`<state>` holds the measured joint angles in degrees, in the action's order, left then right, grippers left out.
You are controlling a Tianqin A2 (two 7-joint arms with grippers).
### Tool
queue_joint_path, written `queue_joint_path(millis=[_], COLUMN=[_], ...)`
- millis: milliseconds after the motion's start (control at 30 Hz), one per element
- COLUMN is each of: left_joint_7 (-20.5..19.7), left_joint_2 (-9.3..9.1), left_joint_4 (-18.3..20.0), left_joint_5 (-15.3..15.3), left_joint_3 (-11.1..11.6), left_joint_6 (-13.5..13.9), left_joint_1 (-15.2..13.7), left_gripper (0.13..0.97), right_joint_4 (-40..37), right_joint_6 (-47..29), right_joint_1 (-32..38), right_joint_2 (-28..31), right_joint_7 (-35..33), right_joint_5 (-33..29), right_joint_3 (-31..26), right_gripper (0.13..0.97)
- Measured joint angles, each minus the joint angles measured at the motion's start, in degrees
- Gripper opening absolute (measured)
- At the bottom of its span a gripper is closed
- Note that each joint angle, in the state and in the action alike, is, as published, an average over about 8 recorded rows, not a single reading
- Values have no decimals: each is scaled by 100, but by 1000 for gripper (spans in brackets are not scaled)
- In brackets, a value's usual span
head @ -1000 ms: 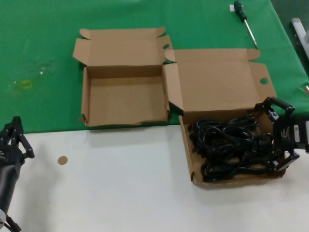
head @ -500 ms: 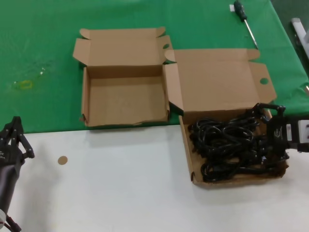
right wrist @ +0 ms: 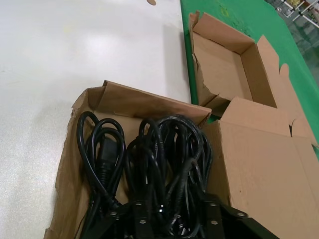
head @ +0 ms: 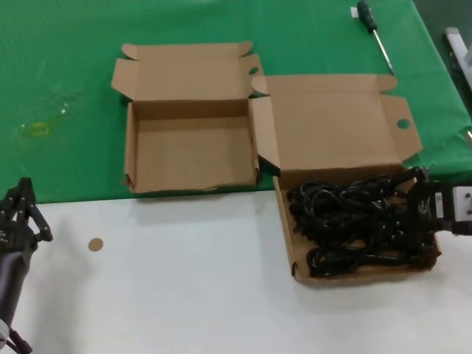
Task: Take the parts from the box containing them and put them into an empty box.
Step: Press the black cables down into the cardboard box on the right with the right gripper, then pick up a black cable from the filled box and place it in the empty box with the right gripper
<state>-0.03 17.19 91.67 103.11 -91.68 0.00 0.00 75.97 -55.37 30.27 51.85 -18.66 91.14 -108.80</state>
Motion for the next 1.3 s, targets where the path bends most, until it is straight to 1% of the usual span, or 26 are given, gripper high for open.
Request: queue_joint_path(millis=[133, 167, 433, 567, 833, 900, 1100, 1300], left_joint_7=[0, 0, 0, 0, 2, 2, 2, 2], left_joint_2=[0, 0, 0, 0, 0, 0, 0, 0], left_joint_4=[0, 0, 0, 0, 0, 0, 0, 0], left_joint_5=[0, 0, 0, 0, 0, 0, 1, 1], left_joint_3=[0, 0, 0, 0, 0, 0, 0, 0], left_joint_6=[0, 0, 0, 0, 0, 0, 0, 0], left_joint_1=[0, 0, 0, 0, 0, 0, 0, 0], left_gripper=[152, 152, 152, 152, 152, 152, 152, 152], right_joint_4=[-43, -55, -91, -73, -38, -47, -117, -250], right_joint_6=[-7, -10, -20, -31, -100, -129, -229, -255], right_joint_1=[21, 27, 41, 32, 76, 132, 486, 990], right_joint_2=[-9, -12, -13, 6, 65, 69, 21, -191], right_joint_7=[9, 10, 9, 16, 82, 118, 301, 529], right_joint_5=[-23, -28, -47, -39, 3, 14, 22, -46], right_joint_3=[-14, -17, -23, -12, 25, 34, 48, 2], right_gripper=[355, 355, 219, 219, 160, 160, 158, 158])
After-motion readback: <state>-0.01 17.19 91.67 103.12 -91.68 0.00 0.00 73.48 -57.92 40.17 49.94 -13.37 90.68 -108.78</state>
